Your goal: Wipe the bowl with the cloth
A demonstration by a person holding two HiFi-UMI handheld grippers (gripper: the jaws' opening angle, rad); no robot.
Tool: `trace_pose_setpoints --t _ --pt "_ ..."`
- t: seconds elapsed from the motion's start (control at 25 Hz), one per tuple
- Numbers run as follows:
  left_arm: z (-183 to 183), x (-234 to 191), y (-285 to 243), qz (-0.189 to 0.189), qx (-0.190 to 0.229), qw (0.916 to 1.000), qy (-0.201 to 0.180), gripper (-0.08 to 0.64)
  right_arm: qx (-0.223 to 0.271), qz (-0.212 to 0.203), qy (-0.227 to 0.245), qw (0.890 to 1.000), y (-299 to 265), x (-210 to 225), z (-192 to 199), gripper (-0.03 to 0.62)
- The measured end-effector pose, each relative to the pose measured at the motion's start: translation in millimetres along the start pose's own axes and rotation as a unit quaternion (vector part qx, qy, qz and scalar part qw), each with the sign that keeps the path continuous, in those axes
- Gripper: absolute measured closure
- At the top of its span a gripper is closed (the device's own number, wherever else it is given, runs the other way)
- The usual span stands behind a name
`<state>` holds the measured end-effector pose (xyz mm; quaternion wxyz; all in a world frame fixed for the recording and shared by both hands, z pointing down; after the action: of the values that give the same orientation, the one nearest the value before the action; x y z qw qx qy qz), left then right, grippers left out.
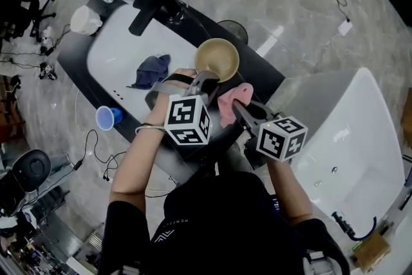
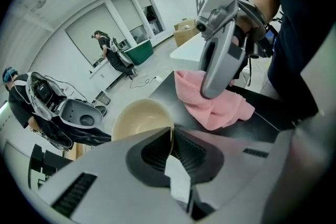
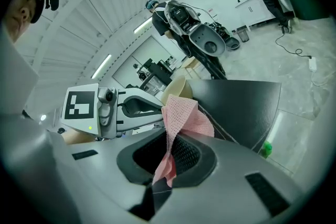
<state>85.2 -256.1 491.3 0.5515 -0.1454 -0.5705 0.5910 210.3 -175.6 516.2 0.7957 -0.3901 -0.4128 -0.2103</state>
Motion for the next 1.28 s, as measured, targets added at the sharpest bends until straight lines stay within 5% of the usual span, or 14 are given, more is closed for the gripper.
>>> trace_pose_setpoints --t 0.52,0.84,1.0,1.2,1.28 --pt "5.1 12.7 28.2 -0.043 0.047 0.9942 0.086 0.545 0.02 -0.008 0.022 1.0 6.5 -21.9 8.1 0.549" --pt "21.0 33.0 68.5 -0.078 0.073 0.978 0.179 0.545 0.027 -0.015 0.046 0.998 8.0 -50.8 13.9 0.549" --pt "37.5 50.2 89.1 -0.092 0.108 0.9545 0.263 0.545 0.034 -0.026 0.061 0.997 8.0 -68.0 20.1 0.549" --pt "54.4 62.6 119.1 -0.106 0.182 0.9023 0.376 0.545 0.039 -0.045 0.098 0.993 14.5 -96.9 19.7 0.549" --pt "58.8 67.7 130.5 -0.111 0.2 0.8878 0.399 0.545 0.041 -0.056 0.114 0.991 16.2 -109.3 19.7 0.549"
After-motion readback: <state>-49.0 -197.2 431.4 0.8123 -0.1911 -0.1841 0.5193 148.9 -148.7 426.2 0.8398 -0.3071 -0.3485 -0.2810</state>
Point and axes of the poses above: the fingertips, and each gripper's own axes: y backward along the fingers, x to its right, z out of its underside, the point moved 9 cm from there along y, backward along the fingers, and after that the axes turned 14 degrees about -y, right-handed, at the moved point
